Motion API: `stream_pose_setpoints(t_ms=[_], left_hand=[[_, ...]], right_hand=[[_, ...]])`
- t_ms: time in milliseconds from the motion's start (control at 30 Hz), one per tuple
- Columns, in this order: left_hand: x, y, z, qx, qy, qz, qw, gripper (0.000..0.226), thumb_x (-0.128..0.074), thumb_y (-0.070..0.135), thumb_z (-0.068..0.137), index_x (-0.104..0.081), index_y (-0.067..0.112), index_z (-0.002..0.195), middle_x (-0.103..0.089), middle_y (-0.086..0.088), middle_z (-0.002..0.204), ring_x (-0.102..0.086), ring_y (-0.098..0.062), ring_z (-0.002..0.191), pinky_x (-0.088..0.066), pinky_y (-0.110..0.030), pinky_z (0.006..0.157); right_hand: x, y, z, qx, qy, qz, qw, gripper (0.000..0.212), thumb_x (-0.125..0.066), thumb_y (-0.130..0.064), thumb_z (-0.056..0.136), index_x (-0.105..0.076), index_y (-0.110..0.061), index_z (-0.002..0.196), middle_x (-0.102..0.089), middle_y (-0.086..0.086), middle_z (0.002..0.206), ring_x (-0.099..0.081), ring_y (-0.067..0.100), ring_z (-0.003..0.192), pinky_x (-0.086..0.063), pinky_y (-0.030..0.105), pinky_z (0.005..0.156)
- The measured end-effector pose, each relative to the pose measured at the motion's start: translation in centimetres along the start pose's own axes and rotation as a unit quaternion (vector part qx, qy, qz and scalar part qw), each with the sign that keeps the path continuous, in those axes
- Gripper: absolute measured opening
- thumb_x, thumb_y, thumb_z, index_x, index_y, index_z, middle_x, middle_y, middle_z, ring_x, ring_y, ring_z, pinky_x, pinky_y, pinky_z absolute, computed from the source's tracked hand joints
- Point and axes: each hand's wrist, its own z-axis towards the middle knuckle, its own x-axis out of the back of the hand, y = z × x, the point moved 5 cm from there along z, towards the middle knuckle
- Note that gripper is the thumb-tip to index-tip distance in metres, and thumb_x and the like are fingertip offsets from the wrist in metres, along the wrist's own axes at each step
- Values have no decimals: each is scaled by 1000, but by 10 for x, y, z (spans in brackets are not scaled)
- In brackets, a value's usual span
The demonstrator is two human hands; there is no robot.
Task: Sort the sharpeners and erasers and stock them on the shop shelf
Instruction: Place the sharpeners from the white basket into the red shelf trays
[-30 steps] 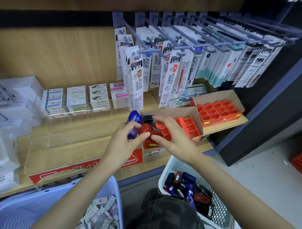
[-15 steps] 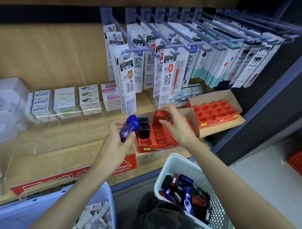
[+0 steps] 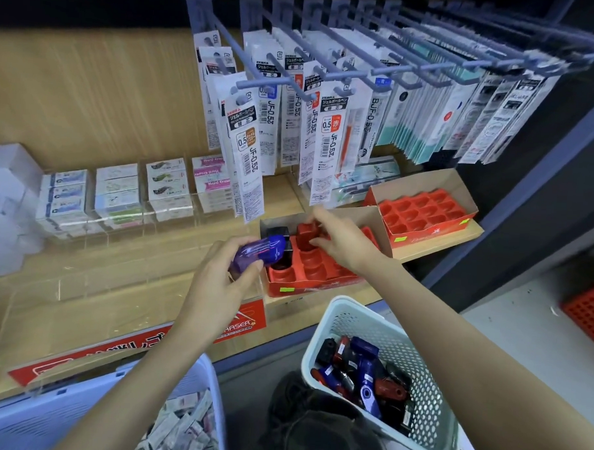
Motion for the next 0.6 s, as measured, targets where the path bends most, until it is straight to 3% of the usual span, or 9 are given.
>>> stream_pose_setpoints(t_ms=[133,233,300,367,433,600], left_hand=[[-3,4,1,20,16,-15,1000,32,-62,17,89,-51,32,115,-57,17,99,-53,1,80,-38,-3,67],[-8,14,4,21,28,-29,999,27,-64,18,87,-51,26,110,-58,19,94,-53,6,76,-39,-5,67],[-18,27,7,9,12,-54,998,25,-65,17,86,-53,25,107,-62,13,95,-54,1,76,-43,-14,72],[-34,42,11,2,-9,-93,996,23,-65,16,86,-53,29,101,-63,9,97,-58,-9,82,-46,-24,78],[-55,56,16,8,-39,-138,990,25,-64,16,87,-51,34,97,-63,10,98,-60,-8,88,-48,-26,83],[-111,76,34,2,-127,-94,987,30,-61,21,90,-49,31,116,-59,7,119,-60,-4,97,-48,-24,87]], right_hand=[[1,4,-6,7,21,16,1000,32,-61,-7,87,-52,-15,117,-57,5,118,-53,20,111,-42,33,97],[20,-5,-28,30,78,37,996,39,-54,-6,89,-53,-18,126,-52,1,126,-50,14,116,-39,26,100],[30,-11,-52,8,65,161,985,39,-53,-8,91,-51,-23,127,-53,-2,129,-50,9,118,-39,24,100],[33,-16,-74,-48,12,350,936,34,-55,-14,94,-50,-24,126,-60,-2,122,-59,13,111,-47,26,94],[38,-12,-86,-84,27,438,895,31,-56,-12,92,-51,-16,123,-67,4,108,-67,18,96,-53,27,83],[77,34,-99,-131,143,377,905,32,-63,-1,85,-58,-3,116,-65,7,104,-61,7,83,-49,16,73]])
